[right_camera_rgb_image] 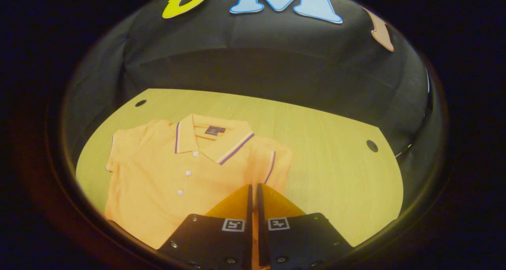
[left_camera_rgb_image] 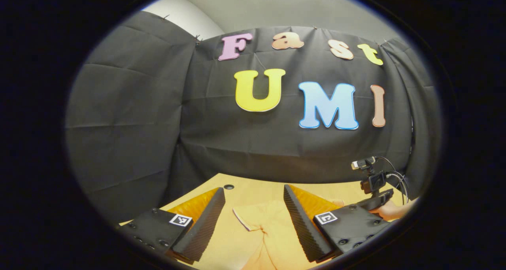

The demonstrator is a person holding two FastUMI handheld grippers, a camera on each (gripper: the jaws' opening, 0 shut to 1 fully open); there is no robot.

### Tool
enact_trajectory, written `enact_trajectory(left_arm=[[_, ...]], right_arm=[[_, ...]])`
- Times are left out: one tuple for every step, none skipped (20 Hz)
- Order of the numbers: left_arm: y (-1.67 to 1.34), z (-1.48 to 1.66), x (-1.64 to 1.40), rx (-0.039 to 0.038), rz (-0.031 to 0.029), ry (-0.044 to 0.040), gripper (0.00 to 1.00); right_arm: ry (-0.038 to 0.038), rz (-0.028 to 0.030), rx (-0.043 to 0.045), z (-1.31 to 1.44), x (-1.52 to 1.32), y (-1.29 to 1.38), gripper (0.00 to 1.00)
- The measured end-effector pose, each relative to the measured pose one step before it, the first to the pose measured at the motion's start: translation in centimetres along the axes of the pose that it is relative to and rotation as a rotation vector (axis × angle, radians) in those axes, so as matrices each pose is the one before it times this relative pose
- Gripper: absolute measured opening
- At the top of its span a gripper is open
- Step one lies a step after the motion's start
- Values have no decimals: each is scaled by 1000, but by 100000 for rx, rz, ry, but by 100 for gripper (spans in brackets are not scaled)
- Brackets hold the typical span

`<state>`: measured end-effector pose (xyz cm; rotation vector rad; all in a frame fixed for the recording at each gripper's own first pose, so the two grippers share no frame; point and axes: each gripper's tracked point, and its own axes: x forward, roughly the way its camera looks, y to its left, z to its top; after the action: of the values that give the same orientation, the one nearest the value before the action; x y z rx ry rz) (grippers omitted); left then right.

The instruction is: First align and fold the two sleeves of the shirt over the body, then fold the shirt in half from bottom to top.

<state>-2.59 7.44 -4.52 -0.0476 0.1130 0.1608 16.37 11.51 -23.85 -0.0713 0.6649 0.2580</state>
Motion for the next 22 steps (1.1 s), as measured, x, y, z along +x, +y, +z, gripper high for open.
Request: enact_trajectory(left_arm=[[116,-69,-24,-128,29,57,98],[191,-45,50,-215,43,80,98],[86,-27,19,-238,-56,10,98],[49,-64,113,-284,-144,53,98],[3,-23,148,-307,-335,11,98],[-65,-103,191,-266,-436,136,98],[94,-156,163,-280,-569,201,98],[-76,-85,205,-258,-669,134,98],[-93,-126,297,-223,-837,117,98],[-14,-208,258,-92,-692,278,98],[-100,-252,283,-101,-769,433,98],[-61,-251,400,-252,-841,581,98],[59,-430,436,-253,-756,701,98],[92,-538,552,-205,-659,836,98],[134,-503,669,-76,-668,1020,98],[85,-752,792,-42,-722,1251,97],[-34,-783,928,-86,-1117,1293,97],[85,-759,858,-28,-1053,1341,98],[103,-740,964,61,-861,1192,98],[55,-560,945,-187,-1225,972,98],[69,-725,832,-488,-1245,1156,98],[141,-708,902,-777,-1048,1444,98]], right_arm=[[-430,-230,-371,130,-78,-46,11],[-571,870,-234,138,-166,284,13],[-437,102,-371,126,-163,167,19],[-450,320,-464,82,-252,115,18],[-384,-47,-563,199,-262,97,27],[-363,-122,-524,-41,-159,49,32],[-467,152,-370,213,-446,62,40],[-463,203,-151,168,-192,111,48],[-327,114,111,112,-256,58,70],[-722,-580,179,106,-426,-48,78],[-1086,-841,100,358,-474,-123,89],[-1368,-1217,-24,242,-341,-122,92],[-1192,-877,-162,352,-575,-96,94],[-1569,-628,-89,343,-790,-26,94],[-1966,-595,-122,483,-824,3,94],[-2268,-1047,-66,456,-1090,-86,95],[-2330,-1156,142,487,-1173,-110,95],[-2047,-1230,448,421,-1314,-125,95],[-1641,-1279,602,358,-1325,-98,95],[-1862,-1424,449,316,-1288,-151,95],[-1272,-1850,334,284,-1203,-192,95],[-945,-1591,652,187,-1306,-316,95]])
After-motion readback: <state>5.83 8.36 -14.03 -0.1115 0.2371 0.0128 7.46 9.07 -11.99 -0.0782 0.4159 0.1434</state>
